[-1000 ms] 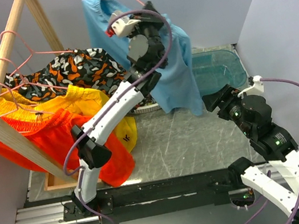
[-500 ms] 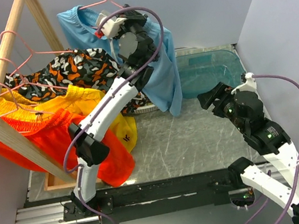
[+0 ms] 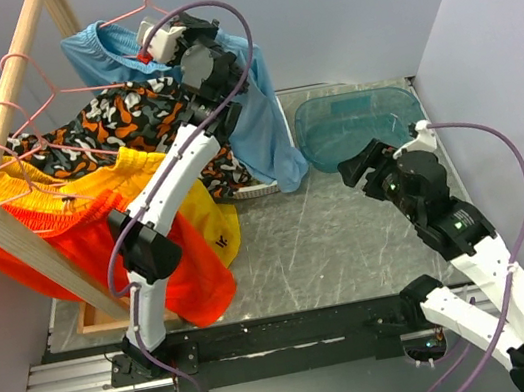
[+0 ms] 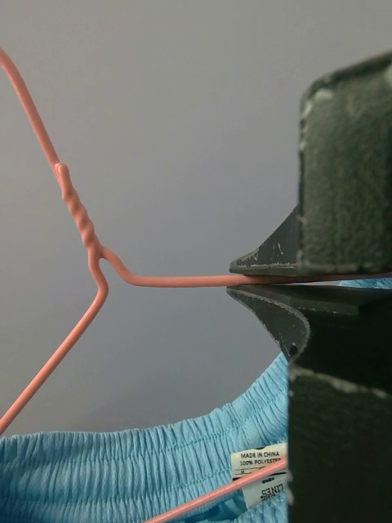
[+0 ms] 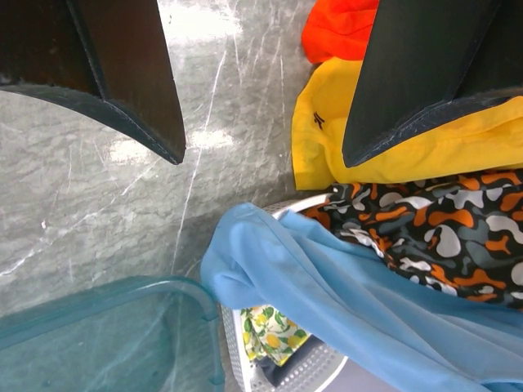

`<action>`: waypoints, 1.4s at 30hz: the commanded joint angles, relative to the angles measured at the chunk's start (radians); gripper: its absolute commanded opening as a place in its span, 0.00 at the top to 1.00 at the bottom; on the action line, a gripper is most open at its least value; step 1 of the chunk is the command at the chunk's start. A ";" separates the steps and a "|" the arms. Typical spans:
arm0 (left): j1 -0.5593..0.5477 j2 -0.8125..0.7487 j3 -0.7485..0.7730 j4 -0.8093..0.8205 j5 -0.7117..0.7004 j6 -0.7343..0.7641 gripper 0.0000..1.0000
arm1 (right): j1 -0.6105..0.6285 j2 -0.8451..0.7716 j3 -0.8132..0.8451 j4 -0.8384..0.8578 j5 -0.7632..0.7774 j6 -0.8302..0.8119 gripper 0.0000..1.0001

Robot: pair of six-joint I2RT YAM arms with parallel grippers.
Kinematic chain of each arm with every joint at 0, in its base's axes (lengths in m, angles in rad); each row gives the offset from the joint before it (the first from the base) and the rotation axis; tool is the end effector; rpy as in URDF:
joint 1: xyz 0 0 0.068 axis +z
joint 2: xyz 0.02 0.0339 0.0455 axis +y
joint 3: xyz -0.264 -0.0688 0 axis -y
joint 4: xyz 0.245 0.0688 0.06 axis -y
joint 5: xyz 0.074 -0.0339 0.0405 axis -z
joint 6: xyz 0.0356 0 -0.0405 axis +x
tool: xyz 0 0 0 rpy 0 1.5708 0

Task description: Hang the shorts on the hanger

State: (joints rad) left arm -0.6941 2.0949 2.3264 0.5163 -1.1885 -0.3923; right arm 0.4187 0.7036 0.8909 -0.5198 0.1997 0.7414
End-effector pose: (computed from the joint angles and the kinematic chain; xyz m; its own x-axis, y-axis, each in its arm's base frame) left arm 0.3599 -0.2566 0.5160 0.5916 -0.6780 -0.4363 -0.0628 0.5007 -0.8633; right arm 0.1410 0.0550 0.3533 -0.3734 0.5583 -0.7409 0.0338 0.8063 0.5906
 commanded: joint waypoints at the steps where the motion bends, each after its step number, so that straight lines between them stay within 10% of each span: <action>1: 0.024 -0.087 0.004 0.057 0.010 0.032 0.99 | 0.008 0.026 0.028 0.055 -0.002 -0.019 0.15; 18: 0.087 -0.108 -0.009 0.136 -0.017 0.110 0.99 | 0.020 0.069 0.057 0.063 -0.013 -0.037 0.15; 42: 0.220 -0.210 -0.081 -0.153 0.013 -0.181 0.99 | 0.066 0.109 0.077 0.058 -0.002 -0.034 0.14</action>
State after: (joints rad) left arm -0.4969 1.9743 2.2520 0.4084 -1.2335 -0.5011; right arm 0.4717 0.8089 0.9249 -0.4953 0.1894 0.7128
